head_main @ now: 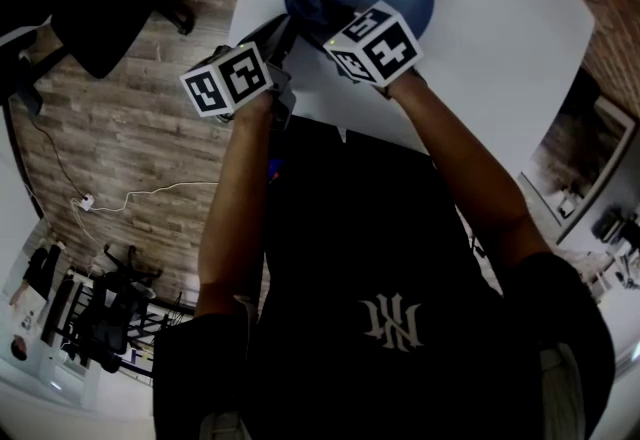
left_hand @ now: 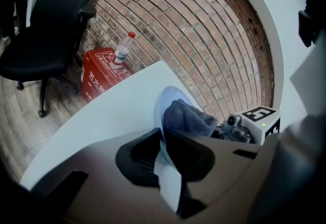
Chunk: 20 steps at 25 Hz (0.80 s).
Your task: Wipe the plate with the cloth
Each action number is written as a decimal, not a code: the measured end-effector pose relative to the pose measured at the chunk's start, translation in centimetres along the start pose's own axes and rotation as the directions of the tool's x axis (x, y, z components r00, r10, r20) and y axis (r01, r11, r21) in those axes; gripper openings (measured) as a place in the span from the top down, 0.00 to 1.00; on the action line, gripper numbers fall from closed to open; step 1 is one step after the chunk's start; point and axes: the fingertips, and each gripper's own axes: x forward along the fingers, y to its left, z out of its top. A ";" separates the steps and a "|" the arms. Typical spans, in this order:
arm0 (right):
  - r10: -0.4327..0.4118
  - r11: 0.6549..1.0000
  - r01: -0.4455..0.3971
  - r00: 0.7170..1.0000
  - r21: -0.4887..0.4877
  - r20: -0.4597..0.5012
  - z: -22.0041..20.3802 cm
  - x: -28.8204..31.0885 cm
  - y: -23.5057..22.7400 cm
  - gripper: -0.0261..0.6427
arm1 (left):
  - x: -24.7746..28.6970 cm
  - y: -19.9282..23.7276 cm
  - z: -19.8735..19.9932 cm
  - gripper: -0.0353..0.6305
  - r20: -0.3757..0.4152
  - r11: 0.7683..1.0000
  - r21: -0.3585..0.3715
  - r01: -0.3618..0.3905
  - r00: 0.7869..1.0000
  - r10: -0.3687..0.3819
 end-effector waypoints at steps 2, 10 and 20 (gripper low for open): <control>-0.021 0.999 0.021 1.000 -0.043 -0.016 -0.1 0.0 -0.1 0.83 | 0.0 0.0 0.1 0.89 0.000 1.000 0.002 0.002 1.000 -0.002; -0.072 0.991 0.068 0.997 -0.112 -0.028 -0.6 -0.5 -0.7 0.84 | 0.1 -0.1 -0.1 0.89 -0.008 1.000 0.014 0.001 1.000 -0.001; -0.140 0.981 0.134 0.989 -0.139 -0.039 -1.2 -2.3 -3.0 0.83 | 0.1 0.0 0.0 0.89 -0.004 1.000 0.018 0.001 1.000 -0.001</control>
